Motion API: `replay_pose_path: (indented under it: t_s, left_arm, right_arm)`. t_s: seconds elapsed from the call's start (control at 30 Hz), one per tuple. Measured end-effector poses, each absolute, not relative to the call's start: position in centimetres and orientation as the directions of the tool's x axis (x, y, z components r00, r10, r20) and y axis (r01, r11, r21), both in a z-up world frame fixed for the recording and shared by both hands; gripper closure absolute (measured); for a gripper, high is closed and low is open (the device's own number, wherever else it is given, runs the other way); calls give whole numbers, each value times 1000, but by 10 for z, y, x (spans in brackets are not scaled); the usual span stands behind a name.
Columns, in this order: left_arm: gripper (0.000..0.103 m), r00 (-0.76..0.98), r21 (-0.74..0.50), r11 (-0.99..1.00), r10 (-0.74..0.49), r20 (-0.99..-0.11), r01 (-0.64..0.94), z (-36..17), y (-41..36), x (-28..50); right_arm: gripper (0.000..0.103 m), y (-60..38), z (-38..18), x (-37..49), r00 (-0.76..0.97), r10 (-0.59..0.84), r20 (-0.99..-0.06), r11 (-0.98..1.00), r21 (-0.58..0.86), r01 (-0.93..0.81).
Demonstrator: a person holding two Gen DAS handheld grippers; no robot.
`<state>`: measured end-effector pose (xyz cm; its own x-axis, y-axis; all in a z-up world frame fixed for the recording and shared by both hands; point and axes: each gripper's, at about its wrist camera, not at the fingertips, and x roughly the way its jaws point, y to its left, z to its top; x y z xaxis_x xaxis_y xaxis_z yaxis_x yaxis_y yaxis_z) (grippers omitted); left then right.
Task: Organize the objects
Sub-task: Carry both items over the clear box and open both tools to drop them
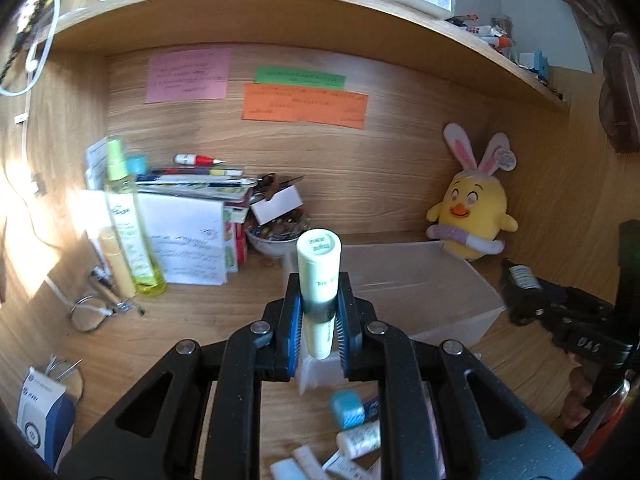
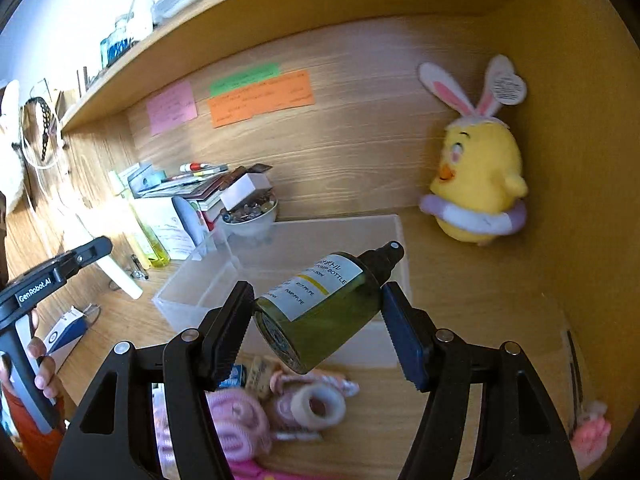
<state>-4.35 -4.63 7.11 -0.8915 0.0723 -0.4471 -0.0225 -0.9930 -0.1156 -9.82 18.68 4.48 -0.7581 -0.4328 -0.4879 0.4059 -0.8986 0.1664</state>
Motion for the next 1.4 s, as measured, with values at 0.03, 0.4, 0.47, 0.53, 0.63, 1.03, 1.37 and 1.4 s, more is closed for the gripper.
replay_pose_path:
  t_s: [0.03,0.4,0.47,0.53,0.63,1.03,1.37,1.4]
  left_arm:
    - [88,-889,-115,-993,78,-451,-29,70,-44,-49]
    - [88,-838,-124,-991,115,-533,-56,45,-29,-103]
    - [88,-820,-119,-991,116,-561,-58,37,-27,-113]
    - [88,-803,-112,-992,113,-585,-58,30,-24,-120]
    - [88,-786,-109,-992,118,-607,-64,23,-21,-127]
    - [88,-759,-112,-992,115,-641,-55,19,-18,-133]
    - [39,-806,-74,-996,79,-587,-44,38,-12,-105]
    - [36,-810,-68,-997,75,-582,-43,40,-11,-101]
  right_arm:
    - [41,184,44,-103,-754,-435,-493,-897,164,410]
    - [41,157,22,-156,-700,-398,-593,-906,135,401]
    - [41,153,16,-164,-683,-391,-617,-907,130,401]
    - [41,150,11,-170,-672,-382,-634,-908,123,400]
    - [41,146,4,-175,-656,-378,-654,-906,115,408]
    - [41,130,-4,-175,-643,-363,-675,-893,55,446]
    - [34,136,14,-155,-672,-380,-635,-889,51,454]
    - [33,138,15,-152,-673,-383,-633,-890,58,453]
